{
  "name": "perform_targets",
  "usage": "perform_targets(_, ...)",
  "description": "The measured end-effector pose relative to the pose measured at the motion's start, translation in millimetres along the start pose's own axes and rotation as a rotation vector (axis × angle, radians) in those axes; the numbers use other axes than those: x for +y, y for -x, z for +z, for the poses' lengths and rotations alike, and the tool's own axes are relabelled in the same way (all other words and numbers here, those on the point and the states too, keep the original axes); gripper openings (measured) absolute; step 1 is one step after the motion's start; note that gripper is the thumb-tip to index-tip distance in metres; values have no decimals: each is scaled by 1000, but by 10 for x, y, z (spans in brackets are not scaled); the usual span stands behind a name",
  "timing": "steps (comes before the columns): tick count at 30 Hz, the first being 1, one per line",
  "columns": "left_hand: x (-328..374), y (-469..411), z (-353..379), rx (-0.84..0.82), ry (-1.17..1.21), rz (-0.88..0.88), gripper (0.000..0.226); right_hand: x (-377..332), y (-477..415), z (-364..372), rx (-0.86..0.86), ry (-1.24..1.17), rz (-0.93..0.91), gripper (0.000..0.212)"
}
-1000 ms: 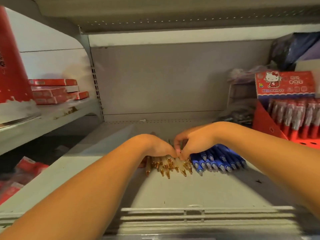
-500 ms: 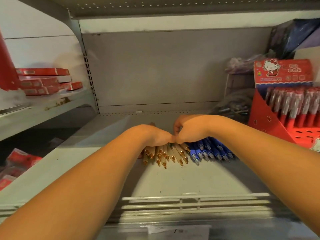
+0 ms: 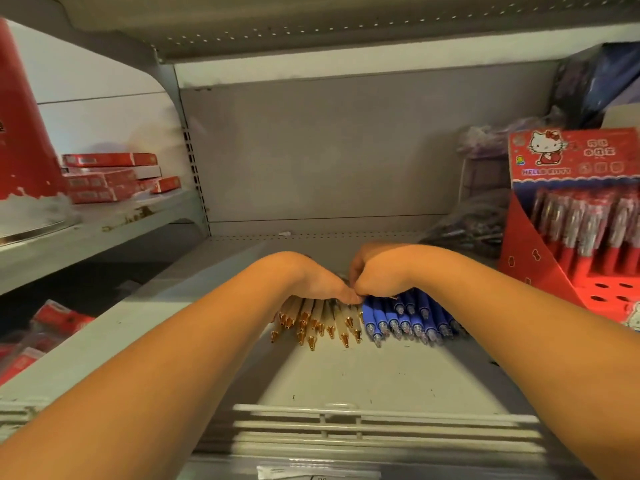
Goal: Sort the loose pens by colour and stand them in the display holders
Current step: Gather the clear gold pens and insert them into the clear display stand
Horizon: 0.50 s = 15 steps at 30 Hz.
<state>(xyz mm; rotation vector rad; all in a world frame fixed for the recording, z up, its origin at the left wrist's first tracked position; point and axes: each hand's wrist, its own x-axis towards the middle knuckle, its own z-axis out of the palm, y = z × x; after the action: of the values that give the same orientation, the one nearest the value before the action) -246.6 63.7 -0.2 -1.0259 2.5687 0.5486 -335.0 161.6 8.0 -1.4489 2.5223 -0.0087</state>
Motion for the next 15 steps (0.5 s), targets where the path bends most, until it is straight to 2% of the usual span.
perform_targets(3,84,-7,-3,-11,-60,45,53,47,26,-35,-19,22,-12,28)
perform_targets(7,56,-49,-27,-49,-110,8,54,87,42,-22,-3,7,3,28)
perform_targets(15,198,-102,-2,-35,-84,50,45,113,26,-51,-16,58,3,25)
